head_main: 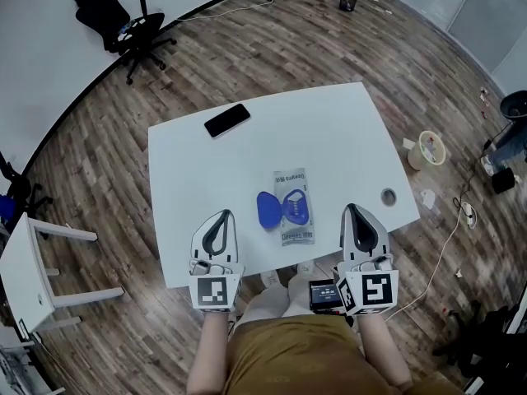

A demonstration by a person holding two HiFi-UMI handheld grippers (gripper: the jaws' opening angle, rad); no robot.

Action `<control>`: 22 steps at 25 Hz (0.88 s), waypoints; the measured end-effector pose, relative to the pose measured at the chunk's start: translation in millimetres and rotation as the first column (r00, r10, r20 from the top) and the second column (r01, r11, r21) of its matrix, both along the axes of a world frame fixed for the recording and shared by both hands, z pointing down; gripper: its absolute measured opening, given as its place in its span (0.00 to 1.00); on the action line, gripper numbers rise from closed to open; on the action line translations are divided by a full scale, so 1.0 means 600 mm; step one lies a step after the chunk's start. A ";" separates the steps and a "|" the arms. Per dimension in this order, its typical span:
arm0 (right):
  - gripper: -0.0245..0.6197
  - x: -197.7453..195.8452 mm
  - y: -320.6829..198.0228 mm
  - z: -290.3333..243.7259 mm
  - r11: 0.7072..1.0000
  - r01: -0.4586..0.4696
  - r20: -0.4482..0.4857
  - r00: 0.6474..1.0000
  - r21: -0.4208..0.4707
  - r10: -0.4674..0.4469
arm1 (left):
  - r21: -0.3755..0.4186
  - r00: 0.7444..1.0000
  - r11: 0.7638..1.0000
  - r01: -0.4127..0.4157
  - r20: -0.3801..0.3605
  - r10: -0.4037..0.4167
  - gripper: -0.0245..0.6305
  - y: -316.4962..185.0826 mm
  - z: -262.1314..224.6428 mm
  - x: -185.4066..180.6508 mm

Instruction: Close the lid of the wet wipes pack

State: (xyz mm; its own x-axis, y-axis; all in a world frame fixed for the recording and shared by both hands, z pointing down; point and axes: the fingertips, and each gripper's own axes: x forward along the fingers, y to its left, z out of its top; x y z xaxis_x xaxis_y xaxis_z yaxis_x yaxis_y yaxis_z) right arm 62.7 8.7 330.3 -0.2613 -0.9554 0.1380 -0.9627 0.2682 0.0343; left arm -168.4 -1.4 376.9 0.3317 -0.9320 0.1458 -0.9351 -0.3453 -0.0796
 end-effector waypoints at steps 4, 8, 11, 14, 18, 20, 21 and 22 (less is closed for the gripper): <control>0.05 -0.004 -0.019 0.011 0.999 0.033 -0.010 0.999 -0.011 -0.033 | -0.009 0.999 1.000 -0.005 0.038 0.005 0.05 -0.014 0.018 0.006; 0.05 -0.017 -0.038 0.022 0.997 0.074 -0.014 0.997 -0.019 -0.074 | -0.032 0.999 0.999 0.019 0.049 -0.017 0.05 -0.028 0.034 0.004; 0.05 -0.020 -0.051 0.034 0.995 0.096 -0.016 0.995 -0.030 -0.096 | -0.051 0.998 0.998 0.036 0.056 -0.033 0.05 -0.037 0.046 0.003; 0.05 -0.018 -0.063 0.052 0.992 0.109 -0.014 0.994 -0.057 -0.110 | -0.077 0.997 0.996 0.047 0.068 -0.042 0.05 -0.043 0.062 0.004; 0.05 -0.015 -0.076 0.077 0.989 0.119 -0.014 0.993 -0.088 -0.120 | -0.121 0.996 0.991 0.061 0.075 -0.052 0.05 -0.053 0.095 -0.002; 0.05 -0.012 -0.084 0.091 0.987 0.124 -0.015 0.992 -0.105 -0.126 | -0.145 0.995 0.987 0.068 0.078 -0.058 0.05 -0.059 0.115 -0.003; 0.05 -0.009 -0.087 0.099 0.986 0.126 -0.016 0.992 -0.114 -0.128 | -0.157 0.995 0.985 0.072 0.078 -0.060 0.05 -0.060 0.126 -0.002; 0.05 -0.006 -0.090 0.107 0.984 0.127 -0.017 0.991 -0.123 -0.130 | -0.168 0.995 0.983 0.075 0.078 -0.063 0.05 -0.061 0.136 0.000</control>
